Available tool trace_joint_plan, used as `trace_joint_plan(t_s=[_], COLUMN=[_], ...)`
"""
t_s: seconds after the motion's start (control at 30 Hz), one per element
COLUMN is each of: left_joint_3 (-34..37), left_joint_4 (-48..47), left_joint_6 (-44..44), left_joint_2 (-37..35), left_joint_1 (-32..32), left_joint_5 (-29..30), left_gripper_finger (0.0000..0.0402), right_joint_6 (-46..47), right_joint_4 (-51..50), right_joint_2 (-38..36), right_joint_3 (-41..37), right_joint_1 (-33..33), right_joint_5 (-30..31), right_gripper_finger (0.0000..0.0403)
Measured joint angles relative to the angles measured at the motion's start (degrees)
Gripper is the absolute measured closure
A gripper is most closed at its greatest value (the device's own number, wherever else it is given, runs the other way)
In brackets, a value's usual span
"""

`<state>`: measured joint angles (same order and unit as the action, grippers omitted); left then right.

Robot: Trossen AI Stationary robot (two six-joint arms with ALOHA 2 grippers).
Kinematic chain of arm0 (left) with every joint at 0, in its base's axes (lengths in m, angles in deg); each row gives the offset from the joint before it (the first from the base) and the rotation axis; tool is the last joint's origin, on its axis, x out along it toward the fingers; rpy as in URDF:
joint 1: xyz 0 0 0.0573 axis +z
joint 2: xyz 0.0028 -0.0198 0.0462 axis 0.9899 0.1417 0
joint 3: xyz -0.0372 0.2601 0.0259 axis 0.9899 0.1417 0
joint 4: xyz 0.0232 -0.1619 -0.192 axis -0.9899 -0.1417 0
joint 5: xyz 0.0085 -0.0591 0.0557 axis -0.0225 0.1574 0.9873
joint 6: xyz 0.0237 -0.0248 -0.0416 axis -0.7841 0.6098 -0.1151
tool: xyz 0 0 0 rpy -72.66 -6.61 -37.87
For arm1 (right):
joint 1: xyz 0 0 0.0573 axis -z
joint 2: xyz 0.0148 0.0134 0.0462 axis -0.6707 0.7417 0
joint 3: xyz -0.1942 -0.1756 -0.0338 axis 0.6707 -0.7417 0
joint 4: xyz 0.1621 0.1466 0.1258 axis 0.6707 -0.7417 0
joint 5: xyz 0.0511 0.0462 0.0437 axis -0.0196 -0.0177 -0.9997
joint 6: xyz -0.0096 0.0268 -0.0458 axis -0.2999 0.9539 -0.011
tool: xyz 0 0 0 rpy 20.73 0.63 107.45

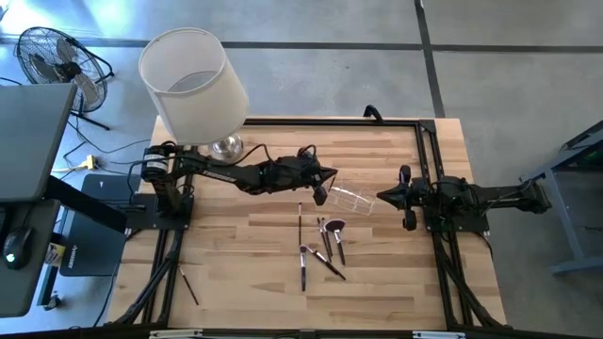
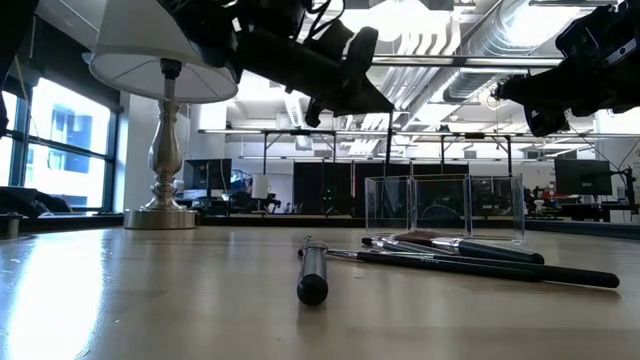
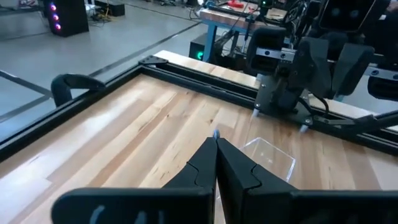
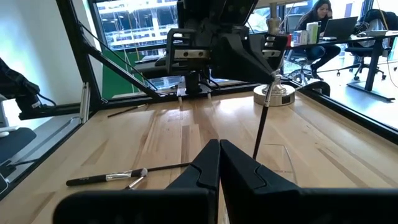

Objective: Put items in baskets/containers
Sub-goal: Put the black eyeshadow brush into the transparent organizer, then put the black highlighter brush into the transparent organizer

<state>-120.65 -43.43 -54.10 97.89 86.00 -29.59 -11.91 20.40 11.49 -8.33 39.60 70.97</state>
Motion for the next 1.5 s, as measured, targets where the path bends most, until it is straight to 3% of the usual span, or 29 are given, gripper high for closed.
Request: trace_joint_plan(t_s=[1.2,1.5], left_joint_3=[0.0,0.0], left_joint_4=[-4.5,-5.3], left_joint_6=[1.6,1.6], left_joint_2=[2.6,2.6], left_joint_1=[0.0,0.0], left_joint_5=[3.0,3.6], left_gripper_finger=[0.0399,0.0317], right_joint_6=[0.0,0.0], right_joint_4=[0.0,0.0], right_joint_2=[0.0,0.0], right_joint_3=[0.0,0.0], right_joint_1=[0.0,0.0], right_joint_5=[0.0,0.0], right_gripper_finger=[0.0398,0.0398])
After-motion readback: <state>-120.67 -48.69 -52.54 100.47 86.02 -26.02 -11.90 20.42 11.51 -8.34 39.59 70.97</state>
